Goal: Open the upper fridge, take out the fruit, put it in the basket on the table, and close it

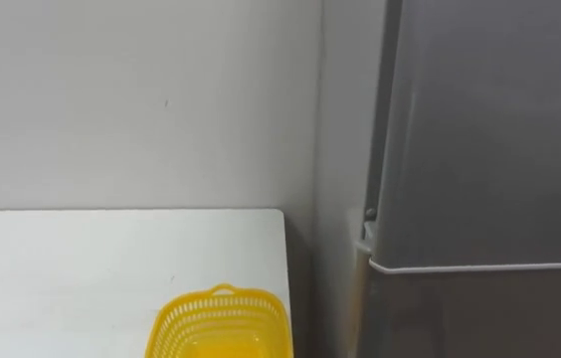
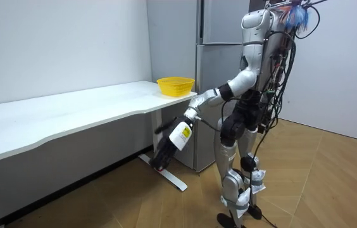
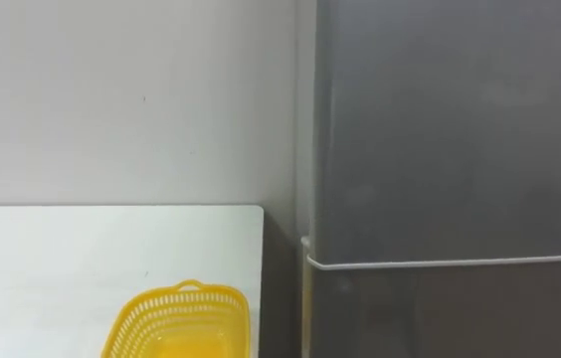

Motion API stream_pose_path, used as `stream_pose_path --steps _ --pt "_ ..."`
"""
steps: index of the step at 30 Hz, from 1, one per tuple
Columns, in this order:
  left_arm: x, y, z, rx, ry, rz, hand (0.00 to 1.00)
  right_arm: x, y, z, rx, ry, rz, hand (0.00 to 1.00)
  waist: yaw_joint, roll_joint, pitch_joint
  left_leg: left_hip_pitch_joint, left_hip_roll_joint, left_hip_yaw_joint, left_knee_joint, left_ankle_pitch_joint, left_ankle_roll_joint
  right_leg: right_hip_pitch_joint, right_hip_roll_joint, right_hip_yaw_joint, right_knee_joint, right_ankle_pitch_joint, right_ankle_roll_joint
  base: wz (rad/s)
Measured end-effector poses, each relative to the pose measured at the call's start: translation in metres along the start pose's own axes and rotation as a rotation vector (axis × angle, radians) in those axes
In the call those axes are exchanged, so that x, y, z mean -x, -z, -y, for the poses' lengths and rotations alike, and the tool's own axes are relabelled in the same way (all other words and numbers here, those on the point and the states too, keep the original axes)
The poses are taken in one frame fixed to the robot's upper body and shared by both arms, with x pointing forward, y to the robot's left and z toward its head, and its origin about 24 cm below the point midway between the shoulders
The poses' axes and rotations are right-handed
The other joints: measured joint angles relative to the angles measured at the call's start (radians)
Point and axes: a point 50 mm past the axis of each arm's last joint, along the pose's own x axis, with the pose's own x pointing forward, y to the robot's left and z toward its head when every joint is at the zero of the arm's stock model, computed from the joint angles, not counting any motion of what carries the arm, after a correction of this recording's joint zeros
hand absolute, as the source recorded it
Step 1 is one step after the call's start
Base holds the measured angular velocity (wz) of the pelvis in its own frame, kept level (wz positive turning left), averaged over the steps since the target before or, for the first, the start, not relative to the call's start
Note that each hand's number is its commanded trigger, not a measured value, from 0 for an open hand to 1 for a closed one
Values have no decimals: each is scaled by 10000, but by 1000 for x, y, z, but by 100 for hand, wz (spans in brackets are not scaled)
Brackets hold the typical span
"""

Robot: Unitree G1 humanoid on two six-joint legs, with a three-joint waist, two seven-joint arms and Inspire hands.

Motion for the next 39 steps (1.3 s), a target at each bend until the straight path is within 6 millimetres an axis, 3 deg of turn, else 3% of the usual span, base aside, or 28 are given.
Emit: stream_pose_path --steps 5,10,13,16,20,23,27,30,35,39 --pt "20 -61 13 1810 115 2463 0 0 3 2 -228 61 -12 0 118 33 -7 -15 -91 -121 33 0 2 -15 2 -49 14 -7 4 4" --pt "62 -124 25 3020 1352 5690 0 1 13 -3 -226 -75 -244 0 103 55 5 -32 -116 -270 129 1 7 59 -47 -116 9 -4 6 5" --pt "93 -151 26 4013 2400 7073 0 1 19 -3 -247 -102 -397 0 -29 46 37 -66 -113 -289 125 1 7 18 -13 -112 12 4 7 0" --pt "113 -166 26 4485 3296 8050 0 1 21 -4 -245 -240 -459 0 -281 75 65 -79 -113 -298 130 1 7 23 -21 -123 17 3 8 0" --pt "136 -167 38 4545 5084 8349 0 1 24 -7 -236 -560 -551 0 -737 92 82 -184 -133 -540 217 3 9 22 -97 -370 1 -5 17 17" --pt "162 -162 54 4350 7322 8410 0 1 21 -9 -198 -871 -490 0 -859 61 93 -183 -125 -529 217 4 11 20 -102 -359 2 -9 18 -1" --pt "198 -157 77 4245 10289 8540 0 1 16 -12 178 -1250 -381 0 -1302 -56 165 -284 -126 -529 276 11 20 -33 -117 -353 -11 -14 28 0" --pt "229 -151 92 3966 12756 8655 0 1 14 -14 286 -1478 -422 0 -1583 -101 165 -449 -126 -502 375 11 21 -190 -121 -293 -14 21 49 -6" --pt "269 -142 106 3332 16147 8936 0 0 5 -11 325 -1379 -197 0 -2024 52 233 -516 -114 -265 385 12 22 -243 -102 -99 -36 90 80 -12" --pt "284 -131 110 2407 17808 8883 0 0 7 -12 528 -1371 -281 0 -2155 233 153 -517 -119 -204 382 12 22 -286 -108 10 -33 89 81 -11"
